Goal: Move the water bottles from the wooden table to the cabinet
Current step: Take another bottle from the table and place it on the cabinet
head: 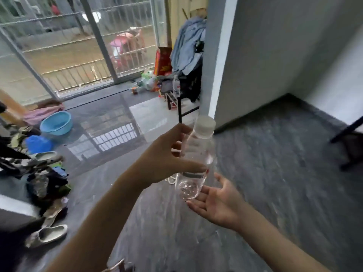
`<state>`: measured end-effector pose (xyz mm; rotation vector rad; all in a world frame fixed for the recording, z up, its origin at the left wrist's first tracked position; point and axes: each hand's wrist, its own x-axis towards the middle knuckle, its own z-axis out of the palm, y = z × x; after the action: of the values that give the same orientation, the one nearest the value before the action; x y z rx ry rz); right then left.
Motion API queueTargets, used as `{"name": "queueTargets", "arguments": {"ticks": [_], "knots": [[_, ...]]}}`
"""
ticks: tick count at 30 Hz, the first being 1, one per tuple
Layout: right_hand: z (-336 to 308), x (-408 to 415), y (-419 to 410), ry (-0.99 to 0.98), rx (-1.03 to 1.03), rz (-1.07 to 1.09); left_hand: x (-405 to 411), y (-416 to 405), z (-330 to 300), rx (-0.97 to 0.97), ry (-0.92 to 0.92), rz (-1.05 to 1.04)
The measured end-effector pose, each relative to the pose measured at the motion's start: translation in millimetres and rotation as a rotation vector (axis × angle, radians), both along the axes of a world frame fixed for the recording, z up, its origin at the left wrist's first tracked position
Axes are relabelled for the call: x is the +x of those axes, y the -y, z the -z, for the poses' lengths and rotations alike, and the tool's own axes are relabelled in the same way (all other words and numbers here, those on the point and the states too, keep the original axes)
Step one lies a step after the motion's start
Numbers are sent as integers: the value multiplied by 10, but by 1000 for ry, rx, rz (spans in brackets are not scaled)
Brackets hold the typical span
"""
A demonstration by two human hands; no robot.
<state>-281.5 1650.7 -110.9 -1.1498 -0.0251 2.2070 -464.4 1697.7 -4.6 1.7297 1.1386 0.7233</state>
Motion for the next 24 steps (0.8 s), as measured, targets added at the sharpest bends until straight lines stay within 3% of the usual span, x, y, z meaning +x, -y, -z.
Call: {"name": "queueTargets", "arguments": {"ticks": [12, 24], "knots": [[146, 2274, 1044, -18, 4, 525, 2790, 317, 166, 18, 63, 404], [166, 3565, 2405, 13, 16, 1071, 4836, 1130, 234, -7, 67, 947]]}}
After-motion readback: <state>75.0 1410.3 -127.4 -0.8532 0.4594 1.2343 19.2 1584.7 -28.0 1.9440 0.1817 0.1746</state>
